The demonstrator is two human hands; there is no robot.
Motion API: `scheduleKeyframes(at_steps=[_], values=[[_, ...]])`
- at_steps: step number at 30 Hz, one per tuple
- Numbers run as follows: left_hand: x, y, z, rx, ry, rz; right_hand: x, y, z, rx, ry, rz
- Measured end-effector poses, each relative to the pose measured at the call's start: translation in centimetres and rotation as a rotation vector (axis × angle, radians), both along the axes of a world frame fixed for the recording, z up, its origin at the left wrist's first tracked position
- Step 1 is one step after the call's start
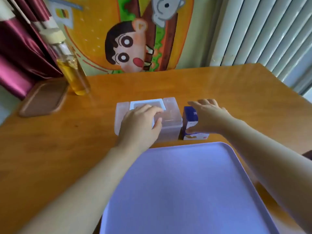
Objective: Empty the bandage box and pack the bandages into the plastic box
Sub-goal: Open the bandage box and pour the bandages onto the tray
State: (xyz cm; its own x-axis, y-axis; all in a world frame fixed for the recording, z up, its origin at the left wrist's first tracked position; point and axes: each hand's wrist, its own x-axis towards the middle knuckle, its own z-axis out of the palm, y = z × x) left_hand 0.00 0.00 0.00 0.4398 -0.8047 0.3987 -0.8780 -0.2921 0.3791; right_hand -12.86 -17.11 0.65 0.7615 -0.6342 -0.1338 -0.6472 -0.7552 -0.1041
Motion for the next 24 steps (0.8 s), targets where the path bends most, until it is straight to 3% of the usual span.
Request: scheduleKeyframes(at_steps=[4, 17, 24], values=[[-0.5, 0.1, -2.4, -0.117, -0.148, 0.014, -0.2, -0.7, -2.8, -0.046, -0.054, -0.041], [-5.1, 6.8, -5.2, -0.173, -0.139, 0.028, -5.1, 4.8, -4.0, -0.379, -0.539, 0.021], [-7.7, 10.1, -6.6, -0.064, 0.168, -0.017, -9.2, 10.6, -2.7, -0.214, -0.688, 0.026]])
